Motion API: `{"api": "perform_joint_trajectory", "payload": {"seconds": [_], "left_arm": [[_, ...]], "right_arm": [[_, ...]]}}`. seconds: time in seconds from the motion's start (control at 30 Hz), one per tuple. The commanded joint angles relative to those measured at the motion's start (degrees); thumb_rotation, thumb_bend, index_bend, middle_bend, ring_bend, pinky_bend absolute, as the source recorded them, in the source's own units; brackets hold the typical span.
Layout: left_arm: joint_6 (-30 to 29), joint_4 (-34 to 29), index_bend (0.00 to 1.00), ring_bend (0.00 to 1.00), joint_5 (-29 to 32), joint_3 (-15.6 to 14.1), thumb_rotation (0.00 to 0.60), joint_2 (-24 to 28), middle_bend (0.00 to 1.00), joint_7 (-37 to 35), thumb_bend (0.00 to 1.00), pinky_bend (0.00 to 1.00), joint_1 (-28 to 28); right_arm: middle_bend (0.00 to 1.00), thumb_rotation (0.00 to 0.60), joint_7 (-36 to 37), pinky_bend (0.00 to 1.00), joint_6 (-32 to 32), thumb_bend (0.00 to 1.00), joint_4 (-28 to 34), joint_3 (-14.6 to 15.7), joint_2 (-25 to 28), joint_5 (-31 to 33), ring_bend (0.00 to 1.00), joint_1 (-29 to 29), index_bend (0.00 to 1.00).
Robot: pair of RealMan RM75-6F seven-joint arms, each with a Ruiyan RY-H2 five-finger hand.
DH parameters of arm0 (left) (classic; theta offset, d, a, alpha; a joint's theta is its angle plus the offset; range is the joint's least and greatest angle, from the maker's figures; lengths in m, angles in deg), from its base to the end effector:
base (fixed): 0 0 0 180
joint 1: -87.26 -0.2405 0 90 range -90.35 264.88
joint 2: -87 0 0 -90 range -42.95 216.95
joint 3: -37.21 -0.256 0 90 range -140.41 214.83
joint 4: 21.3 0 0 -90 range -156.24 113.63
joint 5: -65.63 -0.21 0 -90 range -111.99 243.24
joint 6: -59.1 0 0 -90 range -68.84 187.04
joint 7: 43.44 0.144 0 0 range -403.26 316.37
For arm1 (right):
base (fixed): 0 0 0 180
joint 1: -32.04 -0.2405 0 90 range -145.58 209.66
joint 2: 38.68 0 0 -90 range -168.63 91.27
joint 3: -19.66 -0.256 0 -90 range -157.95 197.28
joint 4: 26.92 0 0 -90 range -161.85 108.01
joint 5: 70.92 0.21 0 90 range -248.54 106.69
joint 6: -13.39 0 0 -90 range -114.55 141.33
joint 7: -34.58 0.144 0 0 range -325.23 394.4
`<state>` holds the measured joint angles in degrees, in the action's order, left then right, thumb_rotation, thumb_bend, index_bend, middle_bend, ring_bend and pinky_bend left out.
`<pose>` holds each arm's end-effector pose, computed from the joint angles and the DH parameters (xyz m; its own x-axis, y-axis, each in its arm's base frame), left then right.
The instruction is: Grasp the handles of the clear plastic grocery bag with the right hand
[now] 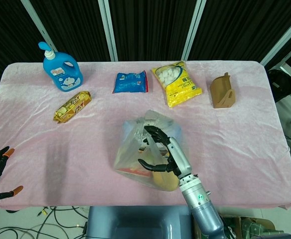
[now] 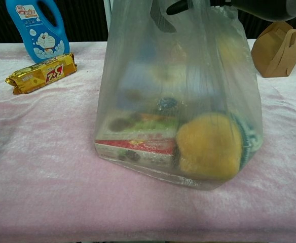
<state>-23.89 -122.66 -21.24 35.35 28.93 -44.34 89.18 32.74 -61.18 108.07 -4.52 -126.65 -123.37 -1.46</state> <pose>-0.3022 0.1456 0.1617 0.3303 0.1414 0.9332 0.9407 0.0319 -0.3378 -0.0133 -0.2448 0.0759 -0.6458 -0.3923 0.6550 -0.6910 -0.0646 -0.7200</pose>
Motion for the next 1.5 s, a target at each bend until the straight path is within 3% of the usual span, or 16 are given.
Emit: {"api": "perform_joint_trajectory", "payload": {"seconds": [0.03,0.4,0.9,1.17,1.3,1.5], "left_arm": [[0.0,0.0,0.0,0.0,0.1,0.0,0.6,0.0,0.0,-0.1,0.0,0.0,0.0],[0.1,-0.1,0.0,0.0,0.1,0.0,0.6,0.1,0.0,-0.3,0.0,0.0,0.1],[0.4,-0.4,0.0,0.0,0.4,0.0,0.6,0.1,0.0,0.0,0.0,0.0,0.1],[0.4,-0.3,0.0,0.0,0.5,0.1,0.6,0.2,0.0,-0.3,0.0,0.0,0.2],[0.7,-0.4,0.0,0.0,0.6,0.0,0.6,0.2,0.0,-0.3,0.0,0.0,0.3],[0.8,-0.5,0.0,0.0,0.7,0.0,0.6,0.2,0.0,-0.1,0.0,0.0,0.3]], "right_arm": [[0.3,0.6,0.4,0.34,0.2,0.18,0.0,1.1,-0.5,-0.2,0.33,0.0,0.26],[0.31,0.6,0.2,0.36,-2.4,0.18,0.0,5.7,-1.4,-6.4,0.36,2.4,0.3],[0.33,0.6,-0.6,0.36,-0.6,0.18,0.0,3.3,-1.8,-1.6,0.36,0.4,0.31],[0.36,0.6,-0.9,0.36,2.6,0.18,0.0,-3.7,-1.3,9.2,0.39,-4.6,0.36],[0.36,0.6,0.2,0.36,5.2,0.18,0.0,-9.0,0.1,18.6,0.39,-8.1,0.36],[0.34,0.6,1.9,0.36,7.9,0.18,0.0,-13.0,3.0,27.4,0.38,-11.0,0.36]]}}
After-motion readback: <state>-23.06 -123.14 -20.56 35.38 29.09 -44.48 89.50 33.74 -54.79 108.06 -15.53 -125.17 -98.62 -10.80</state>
